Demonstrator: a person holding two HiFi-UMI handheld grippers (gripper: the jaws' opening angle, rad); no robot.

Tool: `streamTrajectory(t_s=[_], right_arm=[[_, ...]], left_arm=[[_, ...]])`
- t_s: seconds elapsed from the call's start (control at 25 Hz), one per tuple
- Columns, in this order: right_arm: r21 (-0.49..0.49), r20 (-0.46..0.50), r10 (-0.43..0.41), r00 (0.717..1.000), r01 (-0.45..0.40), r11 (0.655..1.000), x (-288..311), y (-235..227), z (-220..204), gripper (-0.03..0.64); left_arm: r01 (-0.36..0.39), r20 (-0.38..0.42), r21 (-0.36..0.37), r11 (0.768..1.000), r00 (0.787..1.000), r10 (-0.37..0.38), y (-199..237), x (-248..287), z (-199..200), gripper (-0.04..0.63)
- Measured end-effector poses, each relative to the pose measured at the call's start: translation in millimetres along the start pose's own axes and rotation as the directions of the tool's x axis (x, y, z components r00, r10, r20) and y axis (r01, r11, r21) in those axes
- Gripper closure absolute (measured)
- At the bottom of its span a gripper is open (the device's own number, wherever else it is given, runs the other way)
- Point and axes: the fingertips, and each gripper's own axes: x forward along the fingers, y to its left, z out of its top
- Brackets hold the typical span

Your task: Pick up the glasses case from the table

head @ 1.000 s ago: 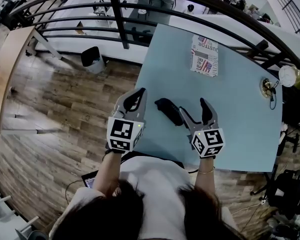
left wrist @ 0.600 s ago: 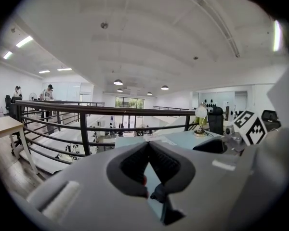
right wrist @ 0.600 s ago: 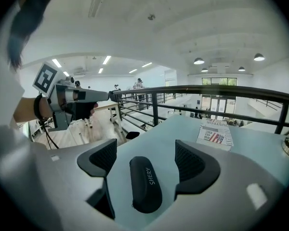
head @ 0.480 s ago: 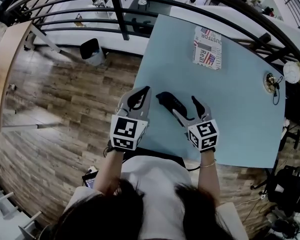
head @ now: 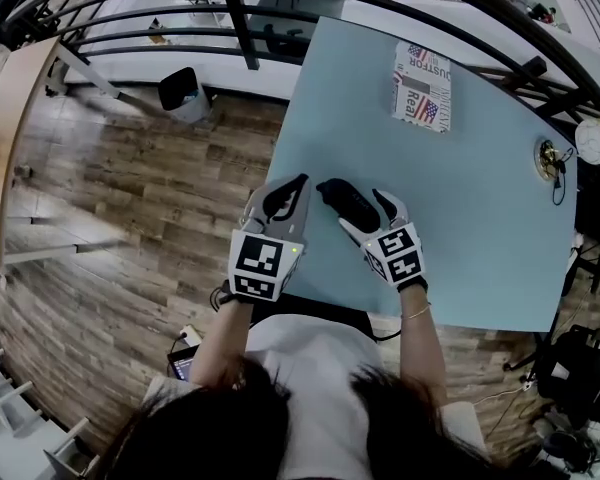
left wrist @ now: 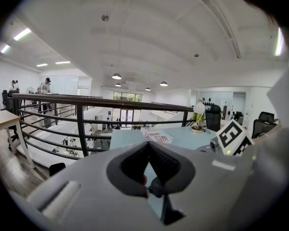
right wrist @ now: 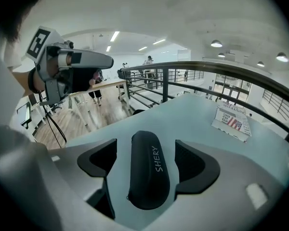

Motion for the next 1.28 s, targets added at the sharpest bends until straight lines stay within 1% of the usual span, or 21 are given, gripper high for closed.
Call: streamTrajectory(t_s=[0.4, 0.6, 0.84, 1.28], right_arm=[[-0.081, -0.104, -0.011, 0.995, 0.003, 0.997, 31, 8, -27, 0.264], [-0.126, -0.13, -0.039, 0.991, 0.022, 0.992, 42, 10, -40, 0.264], [-0.181, -0.147, -0.087, 0.985, 0.06, 0.982, 49, 7, -45, 0.264], [-0.253, -0.192, -0.122, 0.974, 0.071, 0.965, 59, 3, -55, 0.264]], left_arm=[[0.024, -0.046, -0.027, 0.999, 0.999, -0.025, -6, 9, -22, 0.538], [0.022, -0.063, -0.038, 0.999, 0.998, -0.024, -4, 10, -30, 0.538], [0.022, -0.075, -0.045, 0.999, 0.997, -0.025, -1, 9, -36, 0.538], [0.023, -0.092, -0.053, 0.998, 0.995, -0.028, -1, 7, -46, 0.538]])
